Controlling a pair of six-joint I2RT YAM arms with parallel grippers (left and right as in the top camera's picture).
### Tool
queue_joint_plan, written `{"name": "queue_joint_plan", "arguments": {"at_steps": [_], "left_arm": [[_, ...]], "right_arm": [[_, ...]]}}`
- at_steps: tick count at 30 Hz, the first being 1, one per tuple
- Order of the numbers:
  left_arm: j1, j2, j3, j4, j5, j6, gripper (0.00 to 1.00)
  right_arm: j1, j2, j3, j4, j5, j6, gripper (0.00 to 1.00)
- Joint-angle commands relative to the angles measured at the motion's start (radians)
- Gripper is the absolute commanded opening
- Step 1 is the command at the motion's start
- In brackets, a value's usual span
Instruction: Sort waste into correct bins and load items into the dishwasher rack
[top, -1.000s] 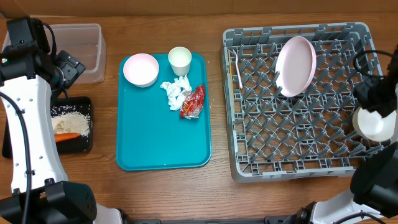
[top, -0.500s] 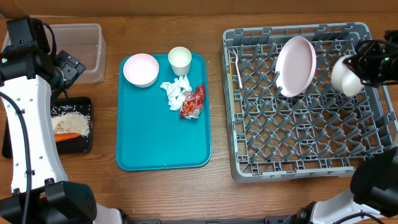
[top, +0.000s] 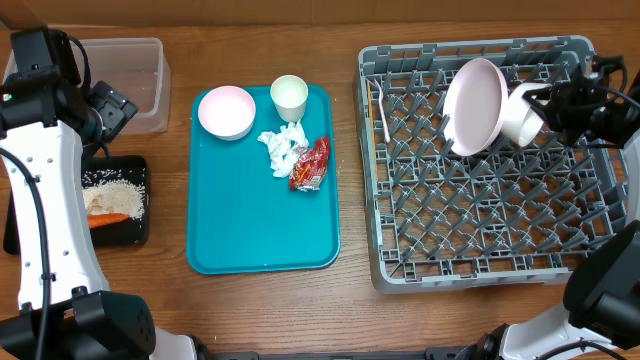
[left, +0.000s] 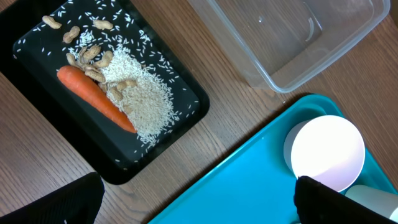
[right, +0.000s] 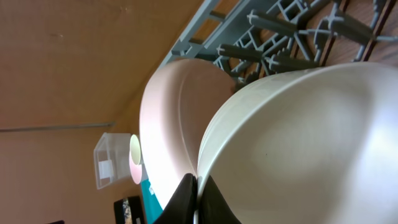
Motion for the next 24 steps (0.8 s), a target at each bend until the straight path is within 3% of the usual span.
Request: {"name": "queue_joint_plan", "arguments": {"at_steps": [1, 24], "left_arm": [[-0.003, 0.003, -0.004, 0.001, -0.013, 0.005, 1.00], [-0.003, 0.003, -0.003, 0.001, -0.013, 0.005, 1.00]], "right_arm": [[-0.025, -0.012, -0.008, 0.006, -0.050, 0.016, 0.04], [-0.064, -0.012, -0.010, -0.138, 0.013, 0.008, 0.04]]}}
